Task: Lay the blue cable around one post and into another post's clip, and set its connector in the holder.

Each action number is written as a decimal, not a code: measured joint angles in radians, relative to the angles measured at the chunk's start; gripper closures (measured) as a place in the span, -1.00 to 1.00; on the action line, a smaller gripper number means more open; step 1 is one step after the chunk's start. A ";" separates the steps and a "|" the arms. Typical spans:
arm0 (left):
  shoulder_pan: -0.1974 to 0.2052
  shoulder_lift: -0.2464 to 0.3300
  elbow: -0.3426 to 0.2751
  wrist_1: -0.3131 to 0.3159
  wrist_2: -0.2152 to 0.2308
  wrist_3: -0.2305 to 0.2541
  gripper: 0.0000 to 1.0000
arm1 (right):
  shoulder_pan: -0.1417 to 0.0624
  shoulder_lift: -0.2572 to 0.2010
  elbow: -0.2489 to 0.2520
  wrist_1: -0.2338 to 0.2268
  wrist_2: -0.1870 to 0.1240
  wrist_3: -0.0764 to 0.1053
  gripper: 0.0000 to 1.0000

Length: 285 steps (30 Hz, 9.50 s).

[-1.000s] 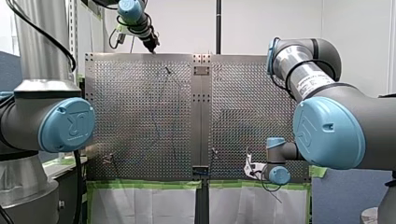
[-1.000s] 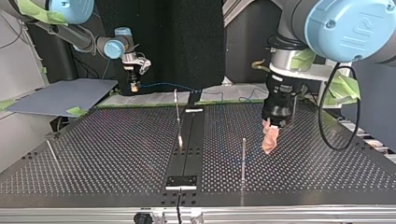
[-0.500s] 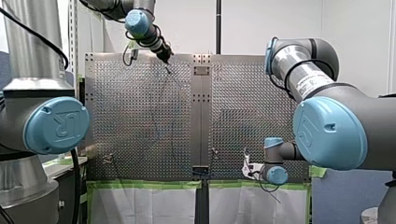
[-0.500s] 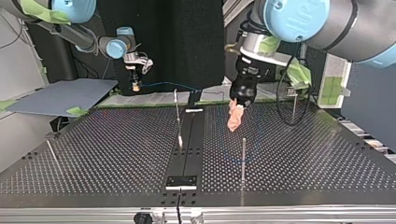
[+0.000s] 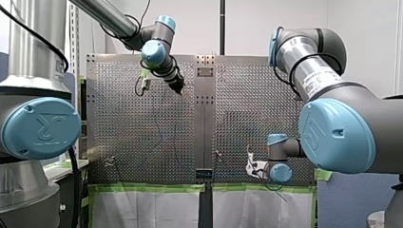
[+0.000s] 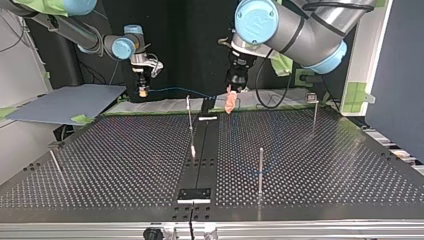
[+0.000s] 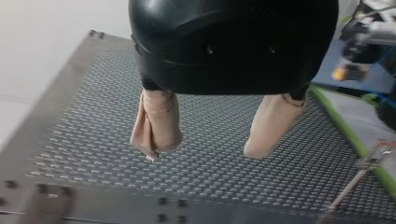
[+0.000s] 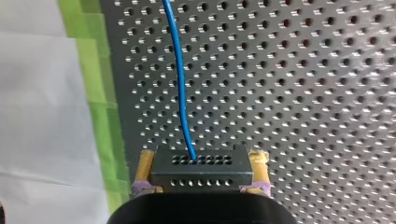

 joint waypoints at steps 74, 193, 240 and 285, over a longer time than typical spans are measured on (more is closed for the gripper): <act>-0.117 -0.447 -0.454 0.765 -0.189 -0.338 -1.00 | 0.163 -0.242 0.060 0.036 -0.036 -0.006 1.00; -0.175 -0.749 -0.149 1.378 -0.211 -0.785 0.88 | 0.243 -0.388 0.120 0.117 -0.083 -0.016 1.00; -0.130 -0.861 -0.035 1.255 -0.143 -0.401 0.93 | 0.135 -0.187 0.125 0.029 0.021 -0.018 1.00; -0.110 -0.939 0.083 1.203 -0.136 -0.308 0.93 | 0.034 -0.041 -0.003 0.013 -0.108 -0.025 1.00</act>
